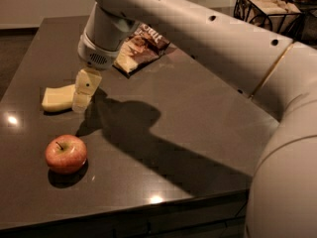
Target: Move sponge near brown chip bag
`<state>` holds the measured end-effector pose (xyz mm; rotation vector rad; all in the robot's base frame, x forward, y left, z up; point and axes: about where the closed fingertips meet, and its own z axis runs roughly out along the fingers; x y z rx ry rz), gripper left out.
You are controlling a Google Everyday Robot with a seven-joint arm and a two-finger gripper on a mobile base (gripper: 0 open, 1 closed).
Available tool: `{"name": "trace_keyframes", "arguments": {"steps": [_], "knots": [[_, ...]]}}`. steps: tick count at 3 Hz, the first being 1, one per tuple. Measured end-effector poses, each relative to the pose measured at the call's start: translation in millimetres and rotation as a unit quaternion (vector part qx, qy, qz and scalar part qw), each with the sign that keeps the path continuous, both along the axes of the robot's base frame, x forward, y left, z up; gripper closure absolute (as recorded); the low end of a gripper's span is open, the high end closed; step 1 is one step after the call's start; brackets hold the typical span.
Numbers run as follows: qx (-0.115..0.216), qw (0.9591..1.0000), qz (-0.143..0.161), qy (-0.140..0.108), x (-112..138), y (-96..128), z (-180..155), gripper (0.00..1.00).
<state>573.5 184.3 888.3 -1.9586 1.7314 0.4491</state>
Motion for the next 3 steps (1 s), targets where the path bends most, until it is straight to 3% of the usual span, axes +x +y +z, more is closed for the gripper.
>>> {"name": "trace_keyframes", "arguments": {"steps": [2,3], "knots": [[-0.033,0.9989,0.03,0.009,-1,36,-38,0.0],[-0.045,0.9979,0.044,0.015,-2,46,-49,0.18]]}}
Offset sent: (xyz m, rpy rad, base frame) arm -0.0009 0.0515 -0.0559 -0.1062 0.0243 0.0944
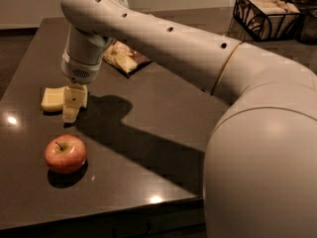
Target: Move sponge near brown chip bag
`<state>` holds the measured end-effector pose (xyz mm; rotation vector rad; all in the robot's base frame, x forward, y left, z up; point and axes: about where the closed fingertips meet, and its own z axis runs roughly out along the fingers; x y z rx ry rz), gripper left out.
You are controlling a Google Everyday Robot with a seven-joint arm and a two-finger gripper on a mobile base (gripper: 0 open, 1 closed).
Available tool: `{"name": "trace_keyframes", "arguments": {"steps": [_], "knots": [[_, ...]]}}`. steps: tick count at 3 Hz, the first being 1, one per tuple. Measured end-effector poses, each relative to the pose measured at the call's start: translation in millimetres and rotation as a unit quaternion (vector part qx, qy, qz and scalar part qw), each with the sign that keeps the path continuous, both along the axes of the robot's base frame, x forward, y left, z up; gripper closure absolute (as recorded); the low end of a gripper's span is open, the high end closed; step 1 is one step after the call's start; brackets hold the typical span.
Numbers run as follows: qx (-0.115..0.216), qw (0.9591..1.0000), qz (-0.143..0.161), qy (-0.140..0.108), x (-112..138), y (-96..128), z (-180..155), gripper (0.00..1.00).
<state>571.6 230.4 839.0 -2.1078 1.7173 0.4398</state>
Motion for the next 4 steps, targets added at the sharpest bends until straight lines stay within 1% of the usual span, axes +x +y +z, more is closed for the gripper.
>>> {"name": "trace_keyframes", "arguments": {"steps": [1,2,3,4], "knots": [[-0.005,1.0,0.007,0.005,5,2,-1,0.49],[0.001,1.0,-0.003,0.003,16,-5,8,0.72],[0.01,0.9992,-0.037,-0.008,46,-34,27,0.95],[0.013,0.9959,-0.087,-0.02,82,-84,42,1.0]]}}
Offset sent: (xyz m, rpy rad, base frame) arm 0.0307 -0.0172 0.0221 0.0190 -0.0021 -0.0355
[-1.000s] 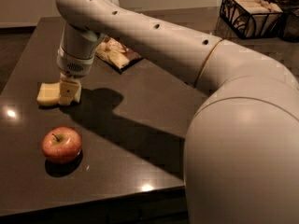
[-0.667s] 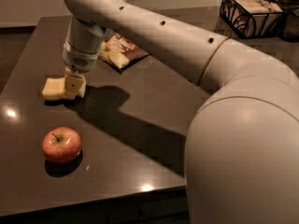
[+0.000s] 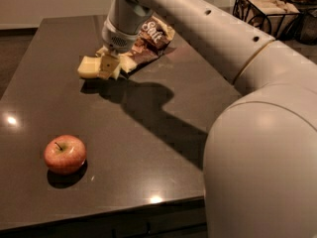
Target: Move sponge near brown chip bag
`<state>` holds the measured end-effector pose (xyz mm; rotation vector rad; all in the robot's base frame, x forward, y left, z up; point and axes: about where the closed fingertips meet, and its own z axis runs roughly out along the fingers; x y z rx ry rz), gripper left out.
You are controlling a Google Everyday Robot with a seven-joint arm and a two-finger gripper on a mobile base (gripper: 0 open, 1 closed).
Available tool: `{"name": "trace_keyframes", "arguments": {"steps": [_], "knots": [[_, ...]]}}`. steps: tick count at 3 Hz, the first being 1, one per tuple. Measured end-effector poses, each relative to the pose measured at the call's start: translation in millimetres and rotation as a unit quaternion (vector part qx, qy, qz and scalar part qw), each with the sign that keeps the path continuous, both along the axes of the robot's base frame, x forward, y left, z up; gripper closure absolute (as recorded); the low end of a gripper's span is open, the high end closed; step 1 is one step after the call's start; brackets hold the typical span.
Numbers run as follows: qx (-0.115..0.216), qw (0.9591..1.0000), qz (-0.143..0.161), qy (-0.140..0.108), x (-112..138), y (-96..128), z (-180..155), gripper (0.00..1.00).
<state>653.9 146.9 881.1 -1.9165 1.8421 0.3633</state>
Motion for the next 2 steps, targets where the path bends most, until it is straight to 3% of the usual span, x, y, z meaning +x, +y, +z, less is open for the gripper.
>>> {"name": "trace_keyframes", "arguments": {"steps": [1,2], "knots": [[-0.003,0.9991,-0.04,-0.009,23,-48,5,1.0],[-0.004,0.9976,-0.068,-0.014,33,-88,2,0.82]]}}
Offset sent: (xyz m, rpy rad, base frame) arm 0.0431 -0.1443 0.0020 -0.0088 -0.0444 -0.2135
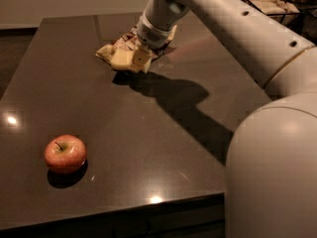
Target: Move sponge near brown chip bag
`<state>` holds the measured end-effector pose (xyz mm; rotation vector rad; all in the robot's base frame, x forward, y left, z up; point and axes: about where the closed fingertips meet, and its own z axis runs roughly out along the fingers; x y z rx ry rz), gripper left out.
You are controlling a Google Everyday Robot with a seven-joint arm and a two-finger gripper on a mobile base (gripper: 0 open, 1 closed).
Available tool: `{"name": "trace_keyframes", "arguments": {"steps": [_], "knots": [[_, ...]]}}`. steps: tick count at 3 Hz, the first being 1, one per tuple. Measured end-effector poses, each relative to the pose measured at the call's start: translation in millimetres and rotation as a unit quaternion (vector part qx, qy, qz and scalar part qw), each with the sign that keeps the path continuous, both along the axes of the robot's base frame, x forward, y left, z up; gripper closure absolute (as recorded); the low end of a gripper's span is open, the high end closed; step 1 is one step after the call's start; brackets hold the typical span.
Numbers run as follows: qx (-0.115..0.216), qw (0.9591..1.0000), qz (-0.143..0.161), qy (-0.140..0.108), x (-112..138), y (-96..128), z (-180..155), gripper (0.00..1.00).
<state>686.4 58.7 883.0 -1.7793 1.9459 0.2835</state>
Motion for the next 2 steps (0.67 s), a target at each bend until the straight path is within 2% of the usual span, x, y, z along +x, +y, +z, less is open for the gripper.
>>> {"name": "trace_keyframes", "arguments": {"steps": [1,2], "knots": [[0.005,0.9998,-0.019,0.0,0,-28,-4,0.59],[0.01,0.9994,-0.034,0.003,-1,-45,-10,0.36]]}}
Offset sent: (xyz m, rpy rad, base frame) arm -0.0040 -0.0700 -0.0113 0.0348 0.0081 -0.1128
